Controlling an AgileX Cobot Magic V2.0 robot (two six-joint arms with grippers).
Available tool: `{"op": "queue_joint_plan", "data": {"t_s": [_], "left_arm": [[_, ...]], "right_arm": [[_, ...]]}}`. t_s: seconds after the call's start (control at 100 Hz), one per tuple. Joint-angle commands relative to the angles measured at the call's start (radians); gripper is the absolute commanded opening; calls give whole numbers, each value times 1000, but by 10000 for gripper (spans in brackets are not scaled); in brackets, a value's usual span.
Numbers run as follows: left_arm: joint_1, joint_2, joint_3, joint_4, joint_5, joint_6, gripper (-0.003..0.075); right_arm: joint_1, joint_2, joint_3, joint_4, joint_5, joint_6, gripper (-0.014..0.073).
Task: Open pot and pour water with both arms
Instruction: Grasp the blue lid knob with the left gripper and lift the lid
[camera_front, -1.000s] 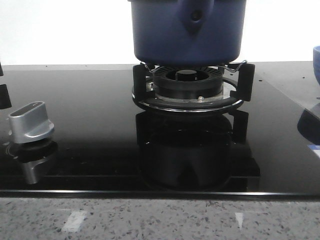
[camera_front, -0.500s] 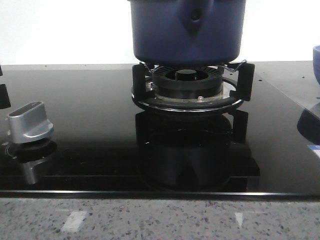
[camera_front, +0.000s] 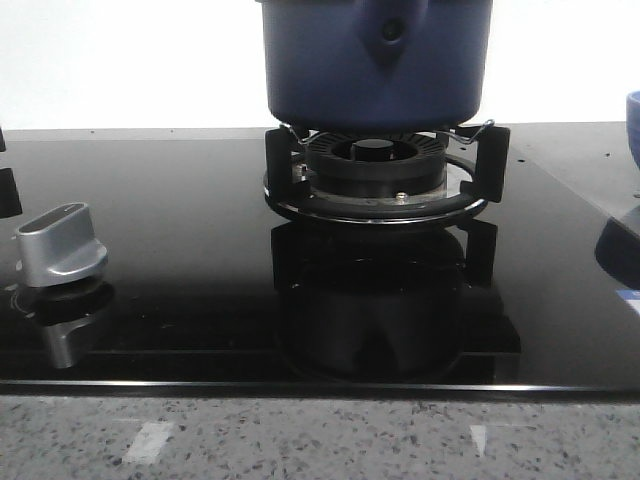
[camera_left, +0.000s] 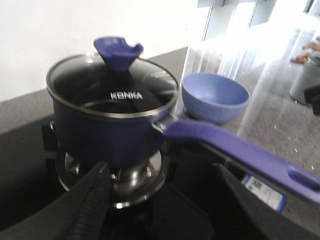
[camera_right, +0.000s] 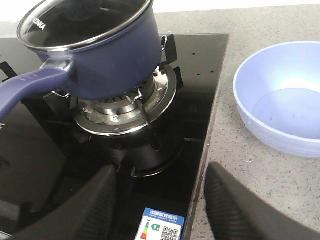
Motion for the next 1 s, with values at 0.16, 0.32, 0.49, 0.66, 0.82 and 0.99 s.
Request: {"op": "queue_joint_plan", "data": {"t_s": [0.16,0.32,0.49,0.66,0.82,0.99], "left_arm": [[-10,249,-200,-210,-7,140,384],[-10,418,-353,-214,40,147,417],[-10,578,-501,-252,142,147,469],[-36,684,-606,-254,194,151,475],[-87,744,-671,-250,187,187,475],[-135,773,-701,-250,110,248,475]], "right_arm": [[-9,14,-34,14,-72,-12,362],[-9,14,-34,14,-72,-12,362],[-9,14,-34,14,-72,-12,362],[-9,14,-34,14,-69,-12,362],[-9,14,-34,14,-69,-12,362],[-9,14,-34,14,-65,-12,362]]}}
